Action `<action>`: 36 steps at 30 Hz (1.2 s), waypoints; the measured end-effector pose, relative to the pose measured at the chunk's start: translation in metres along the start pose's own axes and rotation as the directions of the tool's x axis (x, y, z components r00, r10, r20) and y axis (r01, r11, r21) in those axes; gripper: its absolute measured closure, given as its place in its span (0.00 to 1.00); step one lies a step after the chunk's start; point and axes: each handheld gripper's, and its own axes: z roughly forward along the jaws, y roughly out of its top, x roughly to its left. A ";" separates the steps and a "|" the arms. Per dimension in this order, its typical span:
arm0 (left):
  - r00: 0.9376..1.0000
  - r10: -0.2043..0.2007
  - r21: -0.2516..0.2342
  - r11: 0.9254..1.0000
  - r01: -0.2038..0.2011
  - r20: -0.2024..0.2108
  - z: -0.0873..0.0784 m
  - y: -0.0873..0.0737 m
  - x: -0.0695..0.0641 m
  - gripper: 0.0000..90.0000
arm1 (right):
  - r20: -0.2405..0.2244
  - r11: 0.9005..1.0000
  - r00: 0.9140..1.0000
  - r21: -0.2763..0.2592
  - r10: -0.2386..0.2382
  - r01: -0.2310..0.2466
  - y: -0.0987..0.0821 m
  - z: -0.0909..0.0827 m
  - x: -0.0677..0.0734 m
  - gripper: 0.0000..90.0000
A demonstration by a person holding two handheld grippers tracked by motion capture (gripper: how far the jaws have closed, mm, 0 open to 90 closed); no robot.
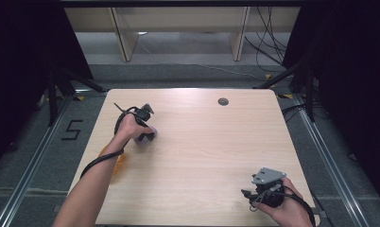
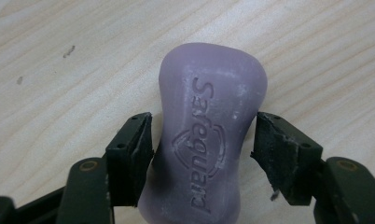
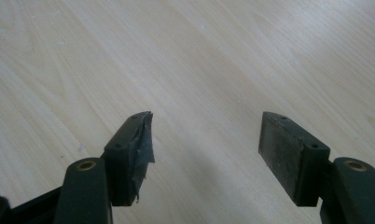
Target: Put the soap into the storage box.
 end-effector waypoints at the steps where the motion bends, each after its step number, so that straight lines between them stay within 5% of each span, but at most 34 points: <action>1: 1.000 0.000 0.000 1.000 0.000 0.000 0.000 0.000 0.000 0.42 | 0.000 1.000 1.000 0.000 0.000 0.000 0.000 0.000 0.000 0.40; 18: 1.000 0.027 0.032 0.999 -0.027 0.007 0.002 0.003 0.005 0.54 | 0.003 1.000 1.000 -0.005 -0.021 0.021 0.000 0.001 -0.001 0.39; 20: 1.000 0.010 0.059 0.998 -0.010 -0.009 0.000 0.004 0.004 0.55 | 0.003 1.000 1.000 -0.006 -0.021 0.021 0.000 0.001 -0.001 0.39; 21: 0.999 -0.045 0.067 0.997 0.045 -0.007 0.000 0.004 0.000 0.55 | 0.003 1.000 1.000 -0.006 -0.021 0.021 0.000 0.001 -0.001 0.39; 22: 0.999 -0.051 0.063 0.997 0.052 -0.009 0.000 0.003 0.000 0.55 | 0.003 1.000 1.000 -0.006 -0.021 0.021 0.000 0.001 -0.001 0.39; 36: 0.998 -0.063 0.015 0.998 0.063 -0.006 -0.001 -0.004 -0.002 0.55 | 0.001 1.000 1.000 0.000 -0.018 0.018 0.000 0.000 0.000 0.39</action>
